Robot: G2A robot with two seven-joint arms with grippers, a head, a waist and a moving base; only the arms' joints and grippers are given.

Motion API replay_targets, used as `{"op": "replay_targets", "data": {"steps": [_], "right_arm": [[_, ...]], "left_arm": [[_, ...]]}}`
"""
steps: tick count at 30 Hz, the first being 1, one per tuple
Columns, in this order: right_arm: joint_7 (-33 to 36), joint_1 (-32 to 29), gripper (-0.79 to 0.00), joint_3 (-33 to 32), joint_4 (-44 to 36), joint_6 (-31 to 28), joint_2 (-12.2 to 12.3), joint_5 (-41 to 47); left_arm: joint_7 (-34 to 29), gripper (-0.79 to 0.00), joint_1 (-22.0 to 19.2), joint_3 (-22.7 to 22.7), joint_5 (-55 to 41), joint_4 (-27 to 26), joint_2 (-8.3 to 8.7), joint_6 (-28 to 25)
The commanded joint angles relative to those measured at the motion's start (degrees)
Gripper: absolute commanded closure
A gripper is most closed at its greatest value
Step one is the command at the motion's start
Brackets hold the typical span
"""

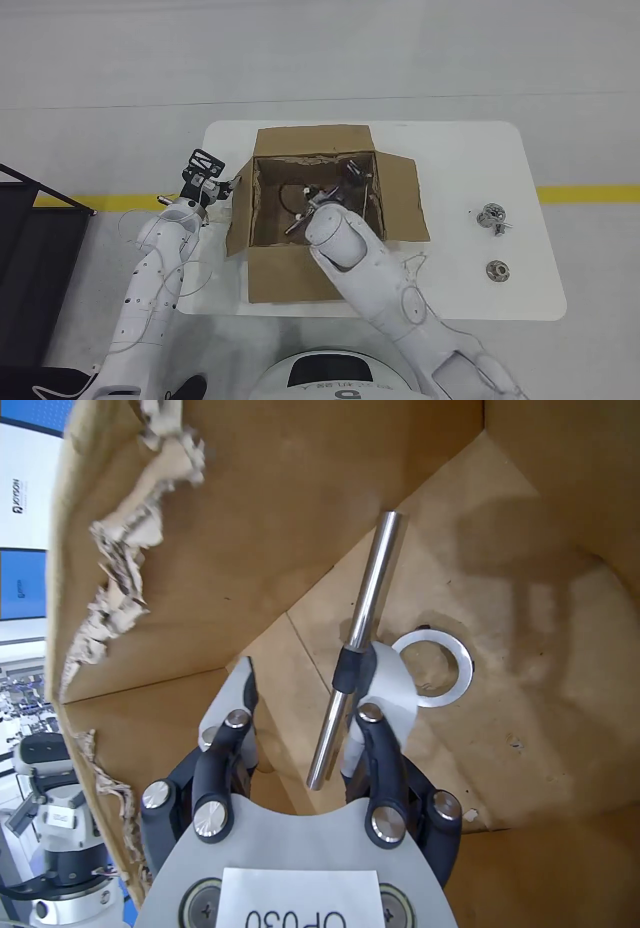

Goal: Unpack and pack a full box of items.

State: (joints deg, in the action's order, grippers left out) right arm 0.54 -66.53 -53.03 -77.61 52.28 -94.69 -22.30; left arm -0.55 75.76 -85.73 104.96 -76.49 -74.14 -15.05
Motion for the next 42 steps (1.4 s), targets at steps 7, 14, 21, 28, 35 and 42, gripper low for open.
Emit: {"op": "replay_targets", "data": {"steps": [7, 14, 21, 28, 35, 42], "right_arm": [[9.1, -15.0, -0.785, -8.3, -32.3, -2.0, 4.3, -7.5], [20.8, -36.4, -0.785, -30.4, -57.0, -17.0, 8.1, -2.5], [13.1, -45.0, -0.785, -46.6, -57.0, -28.8, 7.8, 15.4], [13.1, -45.0, -0.785, -46.6, -57.0, -28.8, 7.8, 15.4], [17.2, -44.9, -0.785, -45.7, -52.7, -27.9, 9.1, -2.0], [21.3, -44.6, -0.785, -55.9, -43.6, -25.7, 10.8, -13.2]], "left_arm": [[0.0, -0.785, 0.0, 0.0, 0.0, 0.0, 0.00, 0.0], [0.0, -0.785, 0.0, 0.0, 0.0, 0.0, 0.00, 0.0], [0.0, -0.785, 0.0, 0.0, 0.0, 0.0, 0.00, 0.0], [0.0, -0.785, 0.0, 0.0, 0.0, 0.0, 0.00, 0.0], [0.0, -0.785, 0.0, 0.0, 0.0, 0.0, 0.00, 0.0], [0.0, -0.785, 0.0, 0.0, 0.0, 0.0, 0.00, 0.0]]}}
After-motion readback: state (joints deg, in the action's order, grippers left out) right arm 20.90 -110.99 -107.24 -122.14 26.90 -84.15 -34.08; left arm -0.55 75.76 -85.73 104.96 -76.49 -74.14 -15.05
